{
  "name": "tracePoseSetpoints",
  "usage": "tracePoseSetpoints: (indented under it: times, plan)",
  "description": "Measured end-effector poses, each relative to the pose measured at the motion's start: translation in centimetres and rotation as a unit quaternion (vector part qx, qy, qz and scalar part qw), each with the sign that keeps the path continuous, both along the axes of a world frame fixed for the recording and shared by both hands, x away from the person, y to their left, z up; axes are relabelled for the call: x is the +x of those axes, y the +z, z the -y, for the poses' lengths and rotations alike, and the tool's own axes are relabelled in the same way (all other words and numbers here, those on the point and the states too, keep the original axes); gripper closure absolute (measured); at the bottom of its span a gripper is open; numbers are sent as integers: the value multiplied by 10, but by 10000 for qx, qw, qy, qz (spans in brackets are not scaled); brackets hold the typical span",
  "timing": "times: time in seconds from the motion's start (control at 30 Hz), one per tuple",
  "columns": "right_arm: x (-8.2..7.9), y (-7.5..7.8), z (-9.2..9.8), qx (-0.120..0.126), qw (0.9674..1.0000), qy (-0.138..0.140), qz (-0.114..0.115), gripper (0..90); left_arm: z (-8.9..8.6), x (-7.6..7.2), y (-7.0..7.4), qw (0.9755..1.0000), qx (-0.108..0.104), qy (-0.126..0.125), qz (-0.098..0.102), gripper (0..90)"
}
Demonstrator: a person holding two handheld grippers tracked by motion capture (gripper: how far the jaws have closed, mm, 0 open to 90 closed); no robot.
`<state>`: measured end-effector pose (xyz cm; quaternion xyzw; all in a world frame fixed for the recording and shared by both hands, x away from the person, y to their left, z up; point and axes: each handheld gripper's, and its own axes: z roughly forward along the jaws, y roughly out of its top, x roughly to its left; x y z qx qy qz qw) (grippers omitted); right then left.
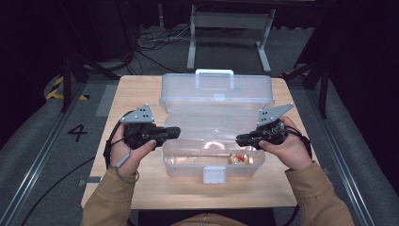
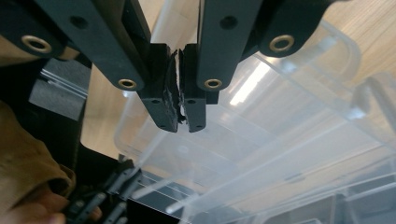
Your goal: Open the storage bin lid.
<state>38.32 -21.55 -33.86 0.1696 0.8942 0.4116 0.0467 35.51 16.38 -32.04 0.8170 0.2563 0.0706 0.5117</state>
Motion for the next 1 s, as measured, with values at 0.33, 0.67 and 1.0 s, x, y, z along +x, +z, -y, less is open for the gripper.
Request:
tracePoseSetpoints:
  times: [0.33, 0.67, 1.0]
  plan:
    - [-1, -2, 1, 39, 10000, 15, -11, 821, -7, 7, -2, 9988, -156, 461, -45, 869]
    - [-3, -2, 0, 65, 10000, -12, -16, 821, -11, 10, -4, 9977, -221, 635, -96, 881]
    - [-8, -5, 0, 88, 10000, -39, -25, 810, -13, 10, -5, 9972, -236, 691, -130, 895]
